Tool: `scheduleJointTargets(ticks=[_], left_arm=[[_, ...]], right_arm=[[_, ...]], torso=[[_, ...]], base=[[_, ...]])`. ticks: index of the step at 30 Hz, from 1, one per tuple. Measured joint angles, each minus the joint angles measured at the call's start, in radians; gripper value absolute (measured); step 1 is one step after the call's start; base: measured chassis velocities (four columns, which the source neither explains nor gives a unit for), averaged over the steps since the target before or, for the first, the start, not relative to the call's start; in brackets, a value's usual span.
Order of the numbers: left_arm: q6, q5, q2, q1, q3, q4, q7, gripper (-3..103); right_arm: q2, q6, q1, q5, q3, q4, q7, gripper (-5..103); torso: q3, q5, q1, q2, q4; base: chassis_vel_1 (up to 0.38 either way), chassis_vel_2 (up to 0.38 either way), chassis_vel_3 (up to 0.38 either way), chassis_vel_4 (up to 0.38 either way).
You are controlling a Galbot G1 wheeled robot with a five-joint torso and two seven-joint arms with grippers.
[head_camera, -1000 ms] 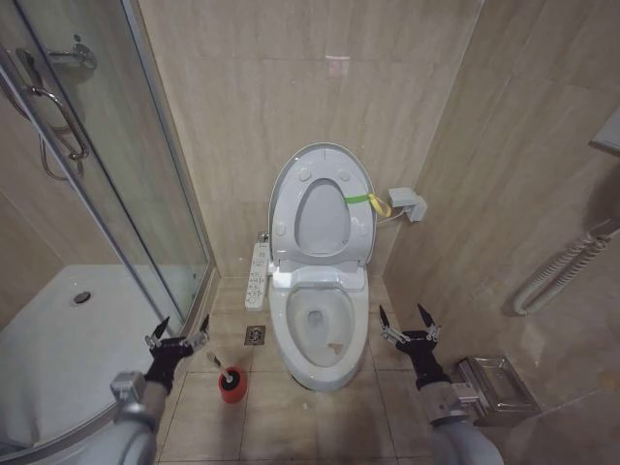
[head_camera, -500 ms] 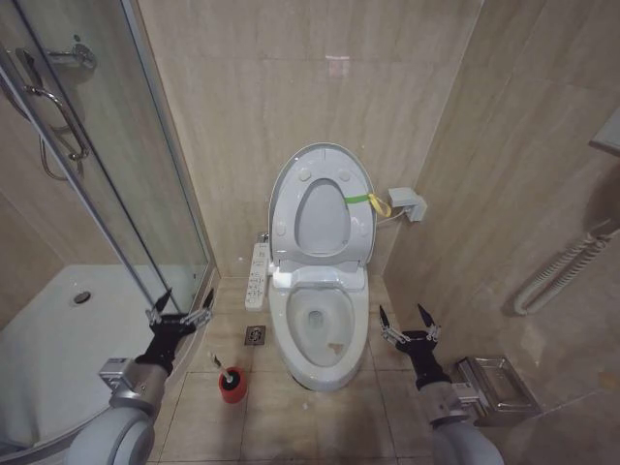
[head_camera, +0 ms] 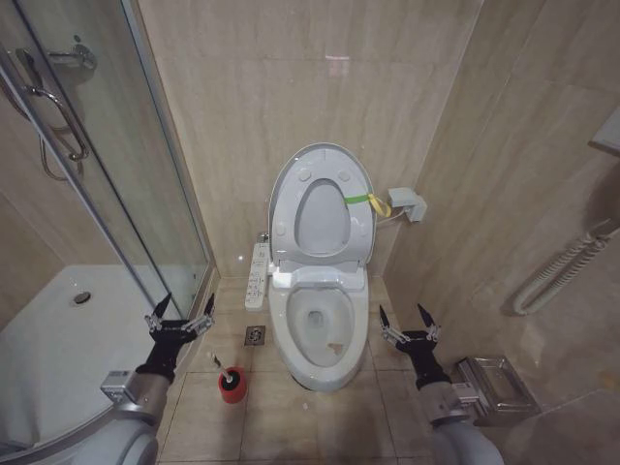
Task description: Open the toilet lid, clean the toilet bowl with a toilet brush, close the toilet lid, and flush.
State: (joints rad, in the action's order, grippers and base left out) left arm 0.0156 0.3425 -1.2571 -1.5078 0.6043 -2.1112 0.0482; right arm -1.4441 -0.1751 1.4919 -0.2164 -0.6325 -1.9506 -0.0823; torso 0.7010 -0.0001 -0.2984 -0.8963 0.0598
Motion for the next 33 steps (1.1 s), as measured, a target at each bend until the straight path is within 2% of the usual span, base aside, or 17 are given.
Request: scheduleJointTargets(ticks=[2,4,6,7,9,22,33], left_arm=[[-0.047,-0.026,-0.013,-0.007,-0.010,0.061,-0.004,100],[-0.062,-0.031,-0.015,-0.007,-0.014,0.079,-0.004,100],[-0.174,-0.079,-0.023,0.014,-0.037,0.186,0.002,100],[-0.174,-0.079,-0.023,0.014,-0.037,0.186,0.002,100],[-0.214,-0.096,-0.031,0.024,-0.050,0.266,-0.001,100],[-0.300,-0.081,-0.050,0.077,-0.116,0.519,-0.031,100],[-0.300,-0.094,-0.065,0.100,-0.121,0.642,0.011,100]], right_arm=[[0.000,0.000,0.000,0.000,0.000,0.000,0.000,100],[0.000,0.000,0.000,0.000,0.000,0.000,0.000,100],[0.000,0.000,0.000,0.000,0.000,0.000,0.000,100],[0.000,0.000,0.000,0.000,0.000,0.000,0.000,100],[0.000,0.000,0.000,0.000,0.000,0.000,0.000,100],[0.000,0.000,0.000,0.000,0.000,0.000,0.000,100],[0.000,0.000,0.000,0.000,0.000,0.000,0.000,100]], torso=[[0.000,0.0001,0.000,0.000,-0.0001],[0.000,0.0001,0.000,0.000,0.0000],[0.000,0.0002,0.000,0.000,0.0002],[0.000,0.0002,0.000,0.000,0.0002],[0.000,0.0000,0.000,0.000,0.0001],[0.000,0.0001,0.000,0.000,0.0000],[0.000,0.0001,0.000,0.000,0.0000]], base=[[0.000,0.000,0.000,0.000],[0.000,0.000,0.000,0.000],[0.000,0.000,0.000,0.000],[0.000,0.000,0.000,0.000],[0.000,0.000,0.000,0.000],[0.000,0.000,0.000,0.000],[0.000,0.000,0.000,0.000]])
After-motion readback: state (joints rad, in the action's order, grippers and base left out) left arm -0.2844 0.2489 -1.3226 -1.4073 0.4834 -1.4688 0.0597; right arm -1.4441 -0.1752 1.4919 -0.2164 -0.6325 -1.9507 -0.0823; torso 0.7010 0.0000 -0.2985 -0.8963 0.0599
